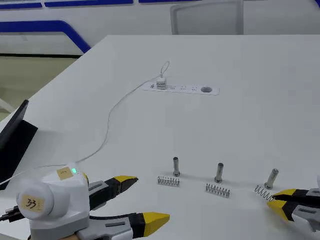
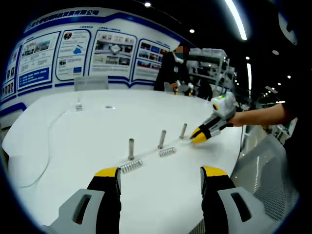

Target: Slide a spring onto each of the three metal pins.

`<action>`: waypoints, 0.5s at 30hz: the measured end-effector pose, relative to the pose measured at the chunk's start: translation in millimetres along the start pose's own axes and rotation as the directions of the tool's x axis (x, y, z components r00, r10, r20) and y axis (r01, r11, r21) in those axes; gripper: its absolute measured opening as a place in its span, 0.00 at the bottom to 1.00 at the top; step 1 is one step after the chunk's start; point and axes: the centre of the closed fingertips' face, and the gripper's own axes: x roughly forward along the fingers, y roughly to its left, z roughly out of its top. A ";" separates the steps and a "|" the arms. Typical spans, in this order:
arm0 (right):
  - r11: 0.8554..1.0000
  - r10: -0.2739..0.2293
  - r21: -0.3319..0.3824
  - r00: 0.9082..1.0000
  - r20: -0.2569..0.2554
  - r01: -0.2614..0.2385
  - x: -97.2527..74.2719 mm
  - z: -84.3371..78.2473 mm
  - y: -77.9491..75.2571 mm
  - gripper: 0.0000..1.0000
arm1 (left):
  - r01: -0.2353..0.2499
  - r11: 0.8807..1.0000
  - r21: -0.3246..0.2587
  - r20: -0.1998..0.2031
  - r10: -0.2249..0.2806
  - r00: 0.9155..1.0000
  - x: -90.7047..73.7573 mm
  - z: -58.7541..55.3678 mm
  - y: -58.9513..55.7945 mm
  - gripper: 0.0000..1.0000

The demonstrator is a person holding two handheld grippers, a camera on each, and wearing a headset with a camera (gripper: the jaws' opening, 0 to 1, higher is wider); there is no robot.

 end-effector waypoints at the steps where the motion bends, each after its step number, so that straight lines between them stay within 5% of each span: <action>1: 1.000 0.000 -0.007 1.000 0.000 0.000 -1.1 1.2 1.2 0.11 | 0.001 1.000 0.001 0.000 -0.001 1.000 0.0 0.1 -0.2 0.68; 15: 0.994 0.034 -0.102 0.999 0.015 -0.033 -22.3 16.9 22.9 0.11 | 0.030 0.997 0.070 -0.008 -0.029 1.000 3.0 1.1 -9.0 0.66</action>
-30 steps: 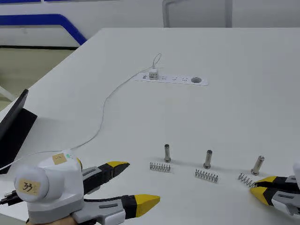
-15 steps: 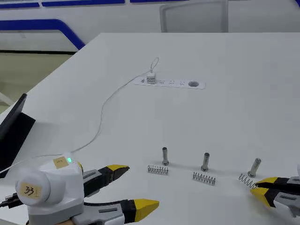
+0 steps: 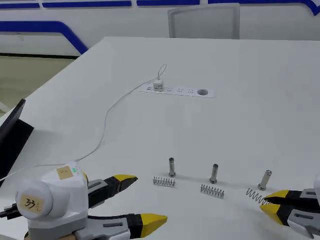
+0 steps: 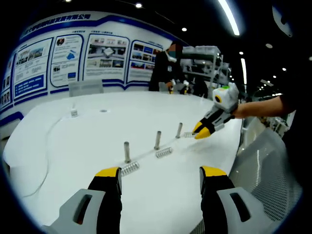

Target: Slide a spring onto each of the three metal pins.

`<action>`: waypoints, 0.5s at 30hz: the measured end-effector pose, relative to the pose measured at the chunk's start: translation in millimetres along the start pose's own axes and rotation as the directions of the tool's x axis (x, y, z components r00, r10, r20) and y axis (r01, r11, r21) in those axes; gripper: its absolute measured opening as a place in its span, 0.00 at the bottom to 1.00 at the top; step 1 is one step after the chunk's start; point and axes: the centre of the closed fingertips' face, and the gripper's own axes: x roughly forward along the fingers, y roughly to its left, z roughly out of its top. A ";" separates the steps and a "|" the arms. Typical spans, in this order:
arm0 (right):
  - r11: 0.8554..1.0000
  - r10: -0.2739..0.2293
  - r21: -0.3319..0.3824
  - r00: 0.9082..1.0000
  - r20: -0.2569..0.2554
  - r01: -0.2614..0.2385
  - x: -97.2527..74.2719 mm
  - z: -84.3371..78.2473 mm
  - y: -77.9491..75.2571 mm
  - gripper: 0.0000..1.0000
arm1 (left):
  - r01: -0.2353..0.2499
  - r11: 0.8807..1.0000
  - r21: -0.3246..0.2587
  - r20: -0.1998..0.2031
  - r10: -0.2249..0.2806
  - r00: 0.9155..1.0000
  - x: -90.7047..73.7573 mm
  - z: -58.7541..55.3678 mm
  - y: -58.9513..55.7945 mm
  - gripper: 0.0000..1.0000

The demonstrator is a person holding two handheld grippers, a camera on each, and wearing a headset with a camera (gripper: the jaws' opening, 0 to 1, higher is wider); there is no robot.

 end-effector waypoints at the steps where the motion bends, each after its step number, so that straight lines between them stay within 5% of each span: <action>1: 1.000 0.000 0.000 1.000 0.002 0.000 -1.5 0.8 -0.4 0.11 | 0.004 1.000 0.004 -0.009 -0.004 1.000 0.7 -1.6 -0.9 0.67; 6: 1.000 -0.012 0.004 0.999 0.030 0.011 -11.6 10.5 2.3 0.11 | 0.036 0.998 0.043 -0.027 -0.035 0.999 3.4 -2.9 -9.1 0.66; 9: 0.997 -0.033 -0.075 0.999 -0.001 0.033 -16.6 10.2 4.8 0.11 | 0.045 0.997 0.063 -0.027 -0.044 0.999 3.9 -1.8 -9.9 0.64; 15: 0.993 -0.013 -0.121 1.000 0.007 0.014 -23.4 16.2 16.9 0.11 | 0.046 0.998 0.053 0.017 -0.047 0.999 8.8 8.0 -8.4 0.62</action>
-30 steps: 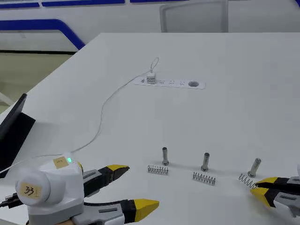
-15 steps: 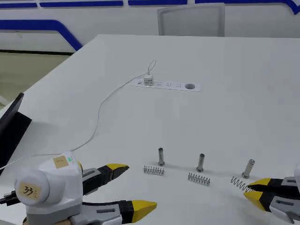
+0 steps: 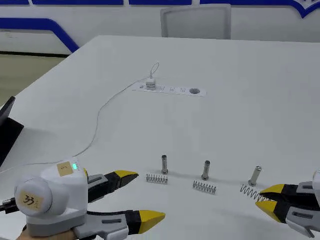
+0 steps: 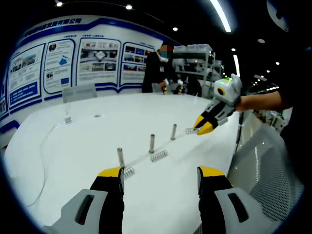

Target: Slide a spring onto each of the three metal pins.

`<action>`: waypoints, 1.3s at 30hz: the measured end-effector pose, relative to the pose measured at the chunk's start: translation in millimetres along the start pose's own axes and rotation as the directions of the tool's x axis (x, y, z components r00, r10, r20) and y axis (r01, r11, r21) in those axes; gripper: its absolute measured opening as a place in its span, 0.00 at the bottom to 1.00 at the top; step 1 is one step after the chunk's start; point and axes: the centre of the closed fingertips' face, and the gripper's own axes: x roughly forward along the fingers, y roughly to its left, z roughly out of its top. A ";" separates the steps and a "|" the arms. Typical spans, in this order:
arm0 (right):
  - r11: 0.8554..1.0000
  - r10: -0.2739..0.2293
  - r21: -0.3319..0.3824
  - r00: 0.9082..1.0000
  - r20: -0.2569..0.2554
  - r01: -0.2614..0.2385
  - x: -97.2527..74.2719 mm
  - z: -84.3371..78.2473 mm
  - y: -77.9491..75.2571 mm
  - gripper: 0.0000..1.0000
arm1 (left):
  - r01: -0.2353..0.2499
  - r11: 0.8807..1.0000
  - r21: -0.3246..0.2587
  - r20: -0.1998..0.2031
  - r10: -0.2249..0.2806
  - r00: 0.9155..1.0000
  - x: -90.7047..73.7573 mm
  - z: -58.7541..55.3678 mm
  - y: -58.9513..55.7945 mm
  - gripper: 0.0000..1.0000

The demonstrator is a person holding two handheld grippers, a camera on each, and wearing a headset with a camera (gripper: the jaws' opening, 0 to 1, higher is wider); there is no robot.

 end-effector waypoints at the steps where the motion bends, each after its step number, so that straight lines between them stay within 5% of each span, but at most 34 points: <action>1: 1.000 0.001 -0.002 1.000 0.002 -0.001 -0.6 0.7 0.6 0.11 | 0.007 1.000 0.002 -0.002 -0.007 1.000 2.0 0.6 -1.2 0.62; 12: 0.998 0.008 -0.060 1.000 0.016 -0.007 -9.9 15.2 11.7 0.11 | 0.119 0.990 0.081 -0.012 -0.118 0.993 27.7 19.5 -28.0 0.59; 19: 0.997 0.032 -0.073 0.998 0.045 -0.029 -10.7 30.5 21.6 0.11 | 0.200 0.972 0.124 -0.002 -0.202 0.979 43.0 34.6 -51.0 0.54; 30: 0.988 0.060 -0.147 0.997 0.044 -0.053 -9.9 41.3 38.4 0.11 | 0.298 0.937 0.183 -0.043 -0.296 0.954 58.4 35.2 -78.3 0.47; 39: 0.982 0.087 -0.169 0.995 0.050 -0.078 -9.4 46.9 45.9 0.11 | 0.333 0.923 0.192 -0.074 -0.325 0.943 63.8 32.5 -80.1 0.42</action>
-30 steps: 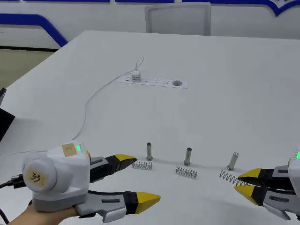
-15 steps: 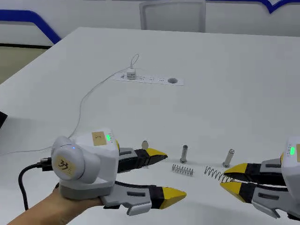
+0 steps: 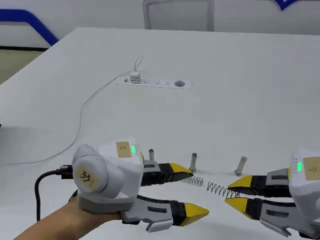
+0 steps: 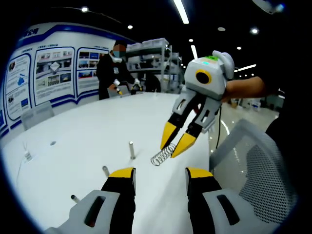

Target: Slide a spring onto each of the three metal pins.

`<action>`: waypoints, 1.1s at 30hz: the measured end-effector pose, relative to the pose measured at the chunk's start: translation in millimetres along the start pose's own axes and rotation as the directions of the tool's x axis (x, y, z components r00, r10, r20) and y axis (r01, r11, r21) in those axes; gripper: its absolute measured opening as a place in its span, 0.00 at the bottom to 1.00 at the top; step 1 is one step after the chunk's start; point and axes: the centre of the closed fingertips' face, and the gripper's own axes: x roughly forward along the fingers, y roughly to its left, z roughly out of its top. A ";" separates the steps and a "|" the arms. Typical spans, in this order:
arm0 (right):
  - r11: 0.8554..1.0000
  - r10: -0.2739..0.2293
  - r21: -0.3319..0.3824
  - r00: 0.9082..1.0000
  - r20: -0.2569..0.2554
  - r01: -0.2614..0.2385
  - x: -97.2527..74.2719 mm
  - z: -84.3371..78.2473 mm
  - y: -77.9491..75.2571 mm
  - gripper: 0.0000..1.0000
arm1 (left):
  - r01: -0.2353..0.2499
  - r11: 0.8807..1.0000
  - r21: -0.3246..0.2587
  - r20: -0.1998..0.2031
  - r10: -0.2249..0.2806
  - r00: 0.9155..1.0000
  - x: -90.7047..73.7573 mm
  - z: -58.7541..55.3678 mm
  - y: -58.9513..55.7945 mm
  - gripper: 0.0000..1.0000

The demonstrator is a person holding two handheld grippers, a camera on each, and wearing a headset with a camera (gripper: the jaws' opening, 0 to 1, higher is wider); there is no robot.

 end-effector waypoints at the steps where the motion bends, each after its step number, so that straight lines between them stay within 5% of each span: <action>1: 1.000 0.003 -0.007 1.000 0.007 -0.003 -0.5 2.1 1.0 0.11 | 0.007 1.000 0.002 -0.001 -0.007 1.000 0.1 0.5 -0.3 0.41; 11: 0.996 0.068 -0.068 0.997 0.040 -0.065 0.6 17.1 22.7 0.11 | 0.080 0.996 0.030 -0.017 -0.079 0.997 4.7 2.0 -11.7 0.34; 18: 0.990 0.094 -0.109 0.995 0.043 -0.089 3.3 22.8 30.2 0.11 | 0.130 0.987 0.090 -0.012 -0.130 0.991 4.9 2.7 -22.3 0.19; 33: 0.985 0.097 -0.143 0.995 0.019 -0.093 3.0 19.7 32.4 0.11 | 0.131 0.980 0.148 -0.042 -0.126 0.991 6.0 -4.1 -23.2 0.13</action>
